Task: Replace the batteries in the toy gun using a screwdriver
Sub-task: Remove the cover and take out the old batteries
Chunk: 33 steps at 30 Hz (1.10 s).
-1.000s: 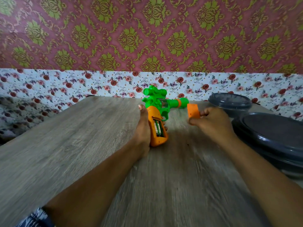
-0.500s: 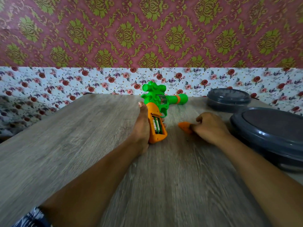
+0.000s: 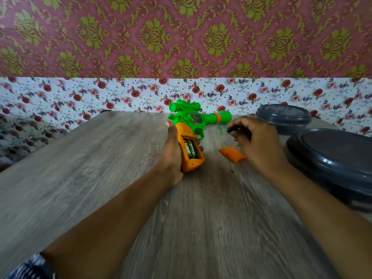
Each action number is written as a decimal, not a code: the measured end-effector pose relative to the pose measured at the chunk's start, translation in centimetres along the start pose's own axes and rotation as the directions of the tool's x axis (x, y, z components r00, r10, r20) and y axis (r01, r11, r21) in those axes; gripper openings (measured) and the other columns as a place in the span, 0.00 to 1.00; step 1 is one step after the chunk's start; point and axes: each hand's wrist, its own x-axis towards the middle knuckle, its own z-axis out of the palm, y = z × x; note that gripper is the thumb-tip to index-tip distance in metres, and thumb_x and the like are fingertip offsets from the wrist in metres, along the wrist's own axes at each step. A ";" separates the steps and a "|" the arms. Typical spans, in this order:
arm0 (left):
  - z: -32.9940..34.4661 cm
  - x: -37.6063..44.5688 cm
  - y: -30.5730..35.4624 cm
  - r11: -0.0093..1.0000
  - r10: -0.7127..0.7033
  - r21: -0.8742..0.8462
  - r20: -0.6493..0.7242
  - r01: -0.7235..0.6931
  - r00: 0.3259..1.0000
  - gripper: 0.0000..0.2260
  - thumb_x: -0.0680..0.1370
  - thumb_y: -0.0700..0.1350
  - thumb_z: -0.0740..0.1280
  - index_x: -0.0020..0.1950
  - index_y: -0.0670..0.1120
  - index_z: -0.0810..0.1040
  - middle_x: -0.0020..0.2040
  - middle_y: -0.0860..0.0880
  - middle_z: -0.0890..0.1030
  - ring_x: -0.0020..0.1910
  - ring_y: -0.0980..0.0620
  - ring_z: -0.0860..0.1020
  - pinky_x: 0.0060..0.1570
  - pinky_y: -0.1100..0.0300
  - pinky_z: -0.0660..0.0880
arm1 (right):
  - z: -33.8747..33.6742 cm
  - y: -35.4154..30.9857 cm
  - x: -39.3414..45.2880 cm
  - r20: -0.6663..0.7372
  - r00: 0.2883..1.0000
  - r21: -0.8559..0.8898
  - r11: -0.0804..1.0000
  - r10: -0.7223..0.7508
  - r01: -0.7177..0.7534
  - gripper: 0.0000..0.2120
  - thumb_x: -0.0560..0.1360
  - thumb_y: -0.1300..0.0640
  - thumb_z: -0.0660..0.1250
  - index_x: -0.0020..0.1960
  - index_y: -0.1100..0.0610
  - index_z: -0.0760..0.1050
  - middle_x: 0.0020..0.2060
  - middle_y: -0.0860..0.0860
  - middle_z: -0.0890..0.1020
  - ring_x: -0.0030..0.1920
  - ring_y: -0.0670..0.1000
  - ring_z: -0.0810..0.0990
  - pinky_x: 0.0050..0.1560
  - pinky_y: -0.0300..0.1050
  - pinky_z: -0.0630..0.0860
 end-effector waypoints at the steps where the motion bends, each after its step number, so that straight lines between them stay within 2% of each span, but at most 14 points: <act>1: 0.0 0.1 0.0 1.000 -0.001 -0.007 -0.004 0.001 1.000 0.35 0.77 0.66 0.44 0.72 0.42 0.66 0.47 0.44 0.79 0.43 0.48 0.79 0.43 0.55 0.76 | 0.1 -0.1 0.0 -0.021 1.000 -0.004 1.000 -0.004 0.004 0.08 0.75 0.59 0.65 0.49 0.61 0.79 0.42 0.57 0.83 0.39 0.53 0.81 0.43 0.53 0.79; 4: -0.3 0.4 0.0 0.999 -0.020 -0.028 -0.013 0.019 1.000 0.35 0.77 0.66 0.44 0.71 0.42 0.66 0.47 0.44 0.79 0.44 0.48 0.79 0.44 0.55 0.76 | 0.9 -0.6 0.4 -0.075 0.996 0.044 0.998 0.051 -0.048 0.09 0.76 0.57 0.65 0.45 0.62 0.80 0.42 0.55 0.79 0.40 0.50 0.77 0.42 0.37 0.73; 6: -0.3 0.4 0.1 0.999 -0.023 -0.027 -0.021 0.022 1.000 0.35 0.77 0.66 0.44 0.70 0.42 0.68 0.46 0.44 0.79 0.43 0.48 0.78 0.43 0.55 0.76 | 1.5 -1.5 0.8 -0.026 0.991 0.246 0.961 0.134 -0.123 0.05 0.76 0.60 0.64 0.43 0.57 0.78 0.37 0.53 0.79 0.37 0.49 0.77 0.41 0.38 0.75; 8: -0.2 0.4 0.1 0.999 -0.025 -0.022 -0.030 0.024 0.999 0.34 0.77 0.66 0.44 0.67 0.42 0.70 0.44 0.44 0.78 0.42 0.48 0.78 0.41 0.55 0.75 | 2.2 -2.8 1.3 0.085 0.982 0.441 0.877 0.169 -0.190 0.10 0.76 0.65 0.63 0.41 0.51 0.73 0.33 0.52 0.78 0.32 0.48 0.79 0.36 0.40 0.79; 10: -0.1 0.6 0.0 0.999 -0.024 -0.031 -0.053 0.023 0.998 0.33 0.77 0.67 0.44 0.63 0.43 0.71 0.45 0.43 0.78 0.41 0.48 0.78 0.41 0.56 0.76 | 3.3 -3.6 2.0 0.147 0.978 0.510 0.836 0.148 -0.203 0.13 0.75 0.68 0.63 0.41 0.50 0.70 0.33 0.54 0.79 0.31 0.48 0.80 0.35 0.42 0.81; 13: 0.0 0.9 0.0 0.997 -0.028 -0.068 -0.040 0.025 0.999 0.38 0.75 0.70 0.45 0.69 0.42 0.69 0.55 0.40 0.80 0.52 0.44 0.79 0.57 0.50 0.76 | 4.9 -4.1 2.4 0.127 0.988 0.413 0.901 0.090 -0.135 0.15 0.73 0.66 0.65 0.41 0.46 0.68 0.40 0.56 0.81 0.42 0.54 0.83 0.44 0.54 0.81; 15: 0.0 1.0 0.1 0.997 -0.045 -0.072 -0.039 0.042 0.998 0.37 0.76 0.69 0.44 0.66 0.43 0.72 0.59 0.39 0.79 0.60 0.41 0.76 0.63 0.46 0.72 | 5.7 -3.7 2.2 0.089 0.993 0.363 0.925 0.082 -0.109 0.14 0.72 0.65 0.66 0.42 0.47 0.69 0.42 0.52 0.81 0.46 0.54 0.81 0.48 0.56 0.79; 17: 0.1 1.0 0.1 0.997 -0.046 -0.058 -0.029 0.045 0.999 0.34 0.77 0.68 0.43 0.55 0.43 0.76 0.55 0.38 0.77 0.56 0.42 0.75 0.56 0.50 0.73 | 6.1 -3.3 1.6 0.054 0.997 0.377 0.923 0.062 -0.078 0.12 0.73 0.66 0.65 0.43 0.49 0.69 0.40 0.51 0.80 0.44 0.51 0.82 0.48 0.52 0.79; 19: 0.1 1.1 0.1 0.996 -0.066 -0.068 -0.021 0.064 0.998 0.32 0.77 0.67 0.44 0.49 0.44 0.77 0.53 0.37 0.76 0.54 0.43 0.75 0.56 0.50 0.73 | 6.4 -2.9 1.2 0.044 0.999 0.368 0.930 0.006 -0.021 0.11 0.73 0.67 0.64 0.43 0.51 0.69 0.40 0.51 0.81 0.41 0.46 0.81 0.45 0.42 0.79; 23: -0.3 1.4 0.0 0.993 -0.086 -0.085 -0.038 0.083 0.996 0.33 0.76 0.68 0.45 0.55 0.45 0.77 0.58 0.36 0.79 0.58 0.41 0.78 0.60 0.46 0.73 | 6.7 -2.4 1.1 -0.009 0.996 0.350 0.933 -0.091 0.088 0.10 0.73 0.67 0.64 0.44 0.53 0.70 0.39 0.50 0.81 0.42 0.43 0.80 0.41 0.29 0.74; 25: -0.5 1.7 -0.2 0.993 -0.080 -0.084 -0.030 0.077 0.996 0.34 0.76 0.68 0.45 0.61 0.45 0.76 0.57 0.39 0.81 0.56 0.43 0.81 0.57 0.48 0.76 | 7.0 -2.3 0.9 -0.023 0.994 0.356 0.929 -0.105 0.107 0.06 0.73 0.67 0.64 0.45 0.57 0.72 0.38 0.49 0.80 0.43 0.43 0.79 0.42 0.28 0.74; 27: -0.7 1.9 -0.4 0.996 -0.060 -0.069 -0.007 0.059 0.998 0.33 0.76 0.67 0.44 0.63 0.46 0.74 0.48 0.43 0.85 0.47 0.49 0.84 0.49 0.52 0.80 | 7.1 -2.3 0.6 -0.039 0.992 0.352 0.928 -0.117 0.124 0.05 0.73 0.68 0.64 0.45 0.60 0.73 0.38 0.49 0.79 0.44 0.43 0.78 0.44 0.29 0.74; 29: -0.9 2.0 -0.7 0.998 -0.024 -0.061 0.020 0.025 1.000 0.32 0.77 0.66 0.44 0.62 0.46 0.74 0.41 0.46 0.86 0.41 0.52 0.85 0.43 0.56 0.81 | 7.2 -2.3 0.5 -0.052 0.989 0.331 0.932 -0.139 0.148 0.04 0.73 0.68 0.65 0.45 0.61 0.73 0.38 0.50 0.79 0.43 0.44 0.78 0.43 0.32 0.75; 33: -0.8 2.1 -0.9 0.999 0.010 -0.035 0.039 -0.009 0.999 0.30 0.78 0.64 0.45 0.59 0.46 0.76 0.38 0.47 0.86 0.38 0.53 0.85 0.35 0.60 0.82 | 7.5 -2.1 0.3 -0.059 0.980 0.240 0.950 -0.192 0.201 0.02 0.74 0.65 0.64 0.45 0.61 0.73 0.38 0.51 0.80 0.42 0.45 0.77 0.41 0.37 0.74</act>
